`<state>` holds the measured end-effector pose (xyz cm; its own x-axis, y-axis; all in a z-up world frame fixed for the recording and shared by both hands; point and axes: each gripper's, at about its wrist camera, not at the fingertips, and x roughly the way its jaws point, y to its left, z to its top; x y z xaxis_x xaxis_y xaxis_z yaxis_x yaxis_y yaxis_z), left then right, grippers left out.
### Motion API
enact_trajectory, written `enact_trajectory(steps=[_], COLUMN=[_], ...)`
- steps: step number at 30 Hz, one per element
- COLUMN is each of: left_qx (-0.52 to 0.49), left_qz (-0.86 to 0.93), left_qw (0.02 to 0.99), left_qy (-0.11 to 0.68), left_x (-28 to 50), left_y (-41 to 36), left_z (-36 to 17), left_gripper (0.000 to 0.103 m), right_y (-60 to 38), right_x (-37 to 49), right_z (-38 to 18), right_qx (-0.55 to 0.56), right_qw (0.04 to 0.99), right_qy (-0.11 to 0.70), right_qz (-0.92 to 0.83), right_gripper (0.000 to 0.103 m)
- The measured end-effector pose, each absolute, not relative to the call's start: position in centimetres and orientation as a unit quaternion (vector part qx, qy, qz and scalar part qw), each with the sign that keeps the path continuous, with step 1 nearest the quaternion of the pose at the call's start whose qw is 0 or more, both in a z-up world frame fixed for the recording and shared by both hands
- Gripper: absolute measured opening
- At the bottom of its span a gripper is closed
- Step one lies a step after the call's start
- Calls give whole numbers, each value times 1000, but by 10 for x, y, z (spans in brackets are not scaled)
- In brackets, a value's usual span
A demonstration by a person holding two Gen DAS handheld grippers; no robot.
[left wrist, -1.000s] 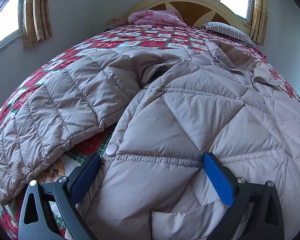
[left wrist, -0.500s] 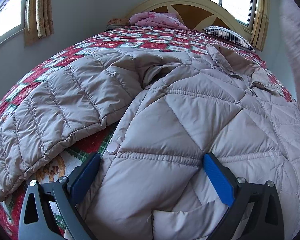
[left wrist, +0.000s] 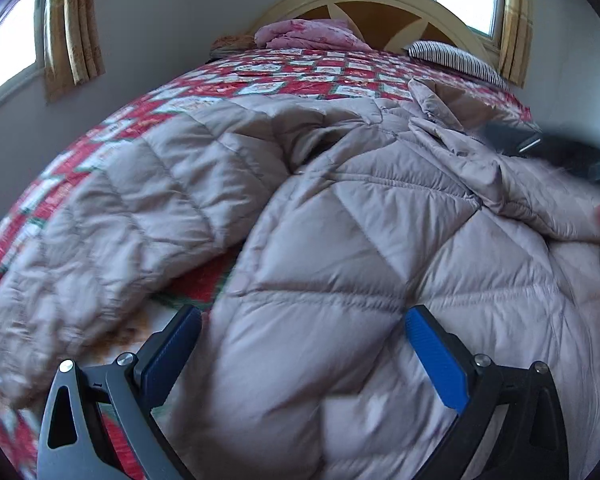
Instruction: Fold large clothes
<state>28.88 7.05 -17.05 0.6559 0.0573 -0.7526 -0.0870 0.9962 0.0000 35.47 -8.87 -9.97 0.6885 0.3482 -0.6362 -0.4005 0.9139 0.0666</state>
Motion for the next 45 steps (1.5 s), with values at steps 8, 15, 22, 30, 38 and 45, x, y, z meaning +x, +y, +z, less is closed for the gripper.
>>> enact_trajectory(steps=[8,15,22,30,38,45], left_qx=[11,20,83,25,14,-2], left_qz=[9,-22,45,24,21,16], left_qw=[942,961,917,908,908,909], left_qy=[336,274,387,417,419,416], left_x=[287,362,440,446,446,445], left_y=[59,-39,-69,-43,-46,-43], left_z=[-60,-47,-161,-185,-190,-190], left_gripper=[102,102,102,102,102,102], right_y=[-206,-318,-297,-273,-285,-247], right_x=[334,393,436,435,434,399], right_z=[-33,-79,-158,-195,-195,-121], right_qx=[48,146,104,38,-4,3], right_qw=[957,945,914,908,902,929], right_qy=[261,282,389,412,422,359], right_qz=[114,-85,-44,-69,-92,-94], right_gripper=[76,62,62,62,63,84])
